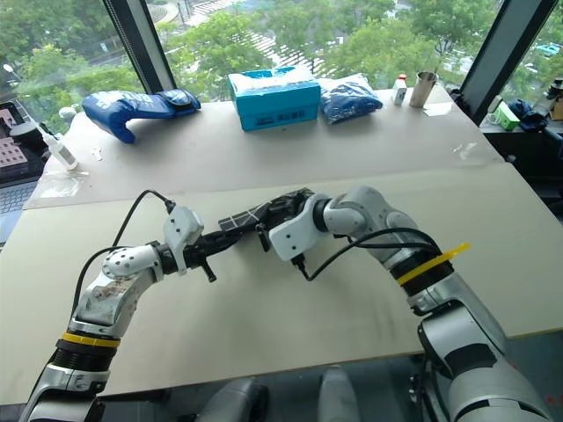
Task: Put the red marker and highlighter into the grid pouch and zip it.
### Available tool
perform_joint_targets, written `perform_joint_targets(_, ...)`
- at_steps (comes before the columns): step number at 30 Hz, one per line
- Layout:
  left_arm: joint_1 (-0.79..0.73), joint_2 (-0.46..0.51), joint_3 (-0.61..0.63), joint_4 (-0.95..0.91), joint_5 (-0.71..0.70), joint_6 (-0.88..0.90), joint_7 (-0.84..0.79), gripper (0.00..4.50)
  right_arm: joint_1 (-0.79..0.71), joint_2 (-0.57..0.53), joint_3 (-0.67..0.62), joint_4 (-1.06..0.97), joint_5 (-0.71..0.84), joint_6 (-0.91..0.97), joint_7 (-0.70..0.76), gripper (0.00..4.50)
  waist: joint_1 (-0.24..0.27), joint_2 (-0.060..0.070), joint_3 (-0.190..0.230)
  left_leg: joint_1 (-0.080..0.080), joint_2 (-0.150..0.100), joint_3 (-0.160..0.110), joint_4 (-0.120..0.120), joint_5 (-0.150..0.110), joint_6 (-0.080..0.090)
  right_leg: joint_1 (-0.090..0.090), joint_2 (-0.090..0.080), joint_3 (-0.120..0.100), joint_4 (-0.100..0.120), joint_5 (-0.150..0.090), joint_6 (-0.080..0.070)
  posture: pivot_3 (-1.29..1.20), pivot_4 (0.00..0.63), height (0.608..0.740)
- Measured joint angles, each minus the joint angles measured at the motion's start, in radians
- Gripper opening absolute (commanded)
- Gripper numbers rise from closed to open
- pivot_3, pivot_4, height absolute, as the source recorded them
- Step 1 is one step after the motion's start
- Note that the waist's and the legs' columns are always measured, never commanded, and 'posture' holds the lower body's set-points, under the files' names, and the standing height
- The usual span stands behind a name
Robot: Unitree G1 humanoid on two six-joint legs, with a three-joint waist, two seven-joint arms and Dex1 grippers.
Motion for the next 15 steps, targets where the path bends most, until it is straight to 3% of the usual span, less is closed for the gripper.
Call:
perform_joint_targets(3, 0.0, -0.002, 0.0, 0.0, 0.0, -0.008, 0.0, 0.0, -0.001, -0.038, -0.058, 0.013, 0.024, 0.025, -0.004, 2.99, 0.001, 0.0, 0.0, 0.0, 0.0, 0.001, 0.0, 0.0, 0.0, 0.0, 0.0, 0.0, 0.0, 0.0, 0.0, 0.0, 0.15, 0.74)
perform_joint_targets(7, -0.001, -0.008, -0.001, 0.001, 0.0, -0.009, 0.0, 0.0, 0.024, -0.109, -0.215, -0.009, 0.166, 0.149, 0.031, 2.99, 0.004, 0.0, 0.0, 0.0, 0.0, 0.001, -0.001, 0.0, 0.0, 0.0, 0.0, 0.0, -0.001, 0.0, 0.0, 0.0, 0.15, 0.74)
perform_joint_targets(10, -0.003, -0.012, -0.001, 0.005, 0.0, -0.011, 0.0, 0.0, 0.195, -0.12, -0.354, -0.205, 0.395, 0.399, 0.13, 2.99, 0.007, 0.0, 0.0, 0.0, 0.001, 0.0, -0.001, -0.001, 0.001, 0.001, 0.0, -0.001, -0.001, 0.0, 0.0, 0.0, 0.15, 0.74)
perform_joint_targets(15, -0.005, -0.024, 0.004, 0.007, -0.008, -0.009, 0.004, 0.0, 0.445, -0.052, -0.378, -0.439, 0.632, 0.808, 0.173, 2.99, 0.002, 0.0, 0.0, 0.0, 0.001, -0.002, 0.0, -0.002, 0.003, 0.0, 0.0, 0.003, 0.0, 0.0, 0.0, 0.0, 0.15, 0.74)
